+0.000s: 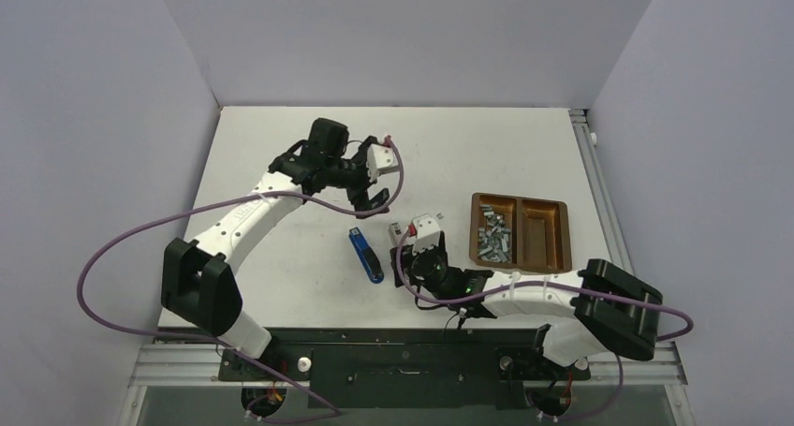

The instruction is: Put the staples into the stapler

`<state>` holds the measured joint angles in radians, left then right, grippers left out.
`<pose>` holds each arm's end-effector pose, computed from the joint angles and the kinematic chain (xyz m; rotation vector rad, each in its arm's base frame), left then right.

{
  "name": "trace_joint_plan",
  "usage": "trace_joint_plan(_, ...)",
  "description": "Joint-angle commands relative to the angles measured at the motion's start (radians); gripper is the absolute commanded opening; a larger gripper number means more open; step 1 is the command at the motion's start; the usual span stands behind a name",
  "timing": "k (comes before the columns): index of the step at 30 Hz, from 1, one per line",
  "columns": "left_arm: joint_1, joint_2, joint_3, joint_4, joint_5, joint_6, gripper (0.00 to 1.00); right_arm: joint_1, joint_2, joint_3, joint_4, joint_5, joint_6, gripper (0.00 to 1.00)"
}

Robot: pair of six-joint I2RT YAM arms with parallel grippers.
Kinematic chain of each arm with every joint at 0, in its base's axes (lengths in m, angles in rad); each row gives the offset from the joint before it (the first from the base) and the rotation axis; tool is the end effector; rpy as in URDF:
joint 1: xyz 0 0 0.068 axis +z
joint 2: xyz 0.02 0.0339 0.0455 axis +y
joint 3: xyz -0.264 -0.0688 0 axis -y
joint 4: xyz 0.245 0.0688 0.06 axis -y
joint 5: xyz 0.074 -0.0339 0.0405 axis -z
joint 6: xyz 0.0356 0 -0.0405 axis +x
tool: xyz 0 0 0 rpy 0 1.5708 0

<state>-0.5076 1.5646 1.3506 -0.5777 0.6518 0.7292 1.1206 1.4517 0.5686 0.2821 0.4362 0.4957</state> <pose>0.2887 -0.1853 0.3113 1.5429 1.6355 -0.6469 0.1346 0.2439 0.1643 -0.4187 2.1063 0.4859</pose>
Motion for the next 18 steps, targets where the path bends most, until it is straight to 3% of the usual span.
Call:
trace_joint_plan(1, 0.064, -0.055, 0.04, 0.084, -0.126, -0.322, 0.96, 0.005, -0.155, 0.002, -0.095, 0.011, 0.011, 0.8)
trace_joint_plan(3, 0.097, -0.075, 0.006, 0.107, -0.179, -0.403, 0.96, -0.011, -0.218, 0.005, -0.149, 0.021, 0.014, 0.87)
trace_joint_plan(10, 0.244, -0.194, -0.202, 0.214, -0.239, -0.584, 0.96, -0.19, -0.27, 0.075, -0.306, 0.066, 0.04, 0.89)
trace_joint_plan(15, 0.309, -0.265, -0.406, 0.358, -0.405, -0.656, 0.96, -0.362, -0.308, -0.025, -0.161, 0.185, -0.046, 0.89)
trace_joint_plan(18, 0.361, -0.304, -0.535, 0.465, -0.395, -0.651, 0.96, -0.464, -0.317, -0.057, -0.126, 0.306, -0.045, 0.89)
